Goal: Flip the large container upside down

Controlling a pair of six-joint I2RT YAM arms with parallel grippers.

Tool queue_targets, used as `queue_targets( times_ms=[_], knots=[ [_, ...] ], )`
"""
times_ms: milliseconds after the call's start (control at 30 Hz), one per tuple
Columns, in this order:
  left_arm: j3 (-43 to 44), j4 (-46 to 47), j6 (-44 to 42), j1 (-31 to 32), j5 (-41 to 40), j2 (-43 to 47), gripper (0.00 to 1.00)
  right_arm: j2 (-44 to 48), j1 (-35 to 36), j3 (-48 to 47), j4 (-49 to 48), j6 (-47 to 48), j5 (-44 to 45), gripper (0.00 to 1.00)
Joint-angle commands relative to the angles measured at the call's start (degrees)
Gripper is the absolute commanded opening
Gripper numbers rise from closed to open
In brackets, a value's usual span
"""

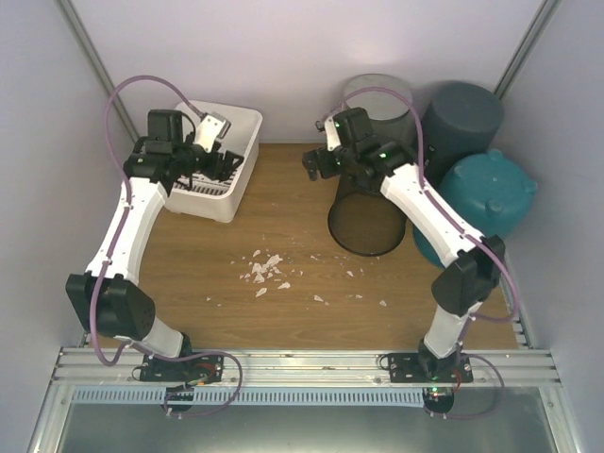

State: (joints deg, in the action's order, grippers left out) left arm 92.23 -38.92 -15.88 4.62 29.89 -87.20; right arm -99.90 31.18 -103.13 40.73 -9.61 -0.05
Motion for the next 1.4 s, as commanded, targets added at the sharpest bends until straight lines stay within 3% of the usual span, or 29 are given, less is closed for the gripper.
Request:
queue_targets(
  times_ms=[0, 200, 400, 867, 1367],
  knots=[
    [-5.5, -4.3, -10.6, -0.9, -12.5, 1.2, 0.77, -6.2, 2.9, -8.4, 4.3, 0.8, 1.9, 1.0],
    [-11.5, 1.4, -14.9, -4.2, -16.8, 0.4, 0.77, -18.3, 4.2, -22.4, 4.8, -2.4, 9.3, 1.0],
    [-10.6, -0.6, -17.7, -9.7, -14.7, -2.7, 0.77, -29.3, 4.3, -32.7, 6.3, -4.2, 15.8, 1.0],
    [-15.6, 2.4, -21.0, -12.5, -12.6, -2.0, 0.77, -30.7, 3.7, -27.6, 14.0, -2.1, 25.7, 1.0],
    [-16.6, 3.5, -23.4, -12.8, -10.3, -4.7, 0.77, -20.3, 2.9, -9.1, 14.2, -5.2, 23.2, 1.0]
  ],
)
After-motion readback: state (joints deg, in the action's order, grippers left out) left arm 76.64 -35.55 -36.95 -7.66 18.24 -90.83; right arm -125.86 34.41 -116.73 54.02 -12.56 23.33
